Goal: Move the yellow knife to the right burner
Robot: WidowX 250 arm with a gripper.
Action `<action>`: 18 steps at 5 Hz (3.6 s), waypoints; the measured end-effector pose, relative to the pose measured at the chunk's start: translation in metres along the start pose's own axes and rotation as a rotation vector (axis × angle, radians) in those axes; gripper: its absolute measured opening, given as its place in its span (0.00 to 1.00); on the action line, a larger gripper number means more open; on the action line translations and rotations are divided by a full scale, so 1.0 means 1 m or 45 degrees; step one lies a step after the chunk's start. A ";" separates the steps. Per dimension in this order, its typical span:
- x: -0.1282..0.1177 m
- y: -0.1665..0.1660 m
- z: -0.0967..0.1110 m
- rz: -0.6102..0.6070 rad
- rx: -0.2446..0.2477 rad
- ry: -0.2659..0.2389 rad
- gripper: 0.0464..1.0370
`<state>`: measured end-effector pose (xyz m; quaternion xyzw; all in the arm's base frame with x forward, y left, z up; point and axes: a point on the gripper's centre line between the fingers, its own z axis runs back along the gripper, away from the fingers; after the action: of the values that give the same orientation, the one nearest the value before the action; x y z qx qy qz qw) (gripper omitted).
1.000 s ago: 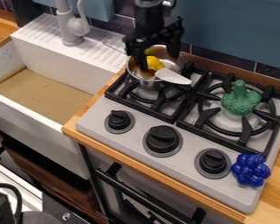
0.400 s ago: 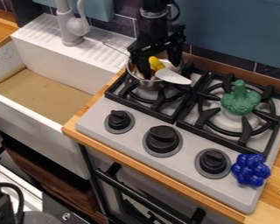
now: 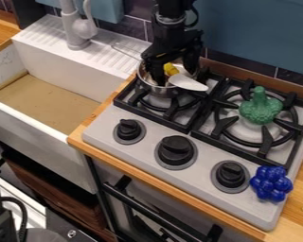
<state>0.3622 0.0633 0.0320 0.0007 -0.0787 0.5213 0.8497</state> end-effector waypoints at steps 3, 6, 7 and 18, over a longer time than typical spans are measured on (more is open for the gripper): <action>0.003 0.003 0.003 0.024 0.026 0.020 0.29; 0.026 -0.006 0.049 0.104 0.059 0.189 0.29; 0.024 -0.002 0.058 0.103 0.073 0.262 0.29; -0.123 -0.007 0.007 0.455 -0.014 0.077 0.29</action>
<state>0.3133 -0.0496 0.0231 -0.0336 -0.0549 0.6635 0.7454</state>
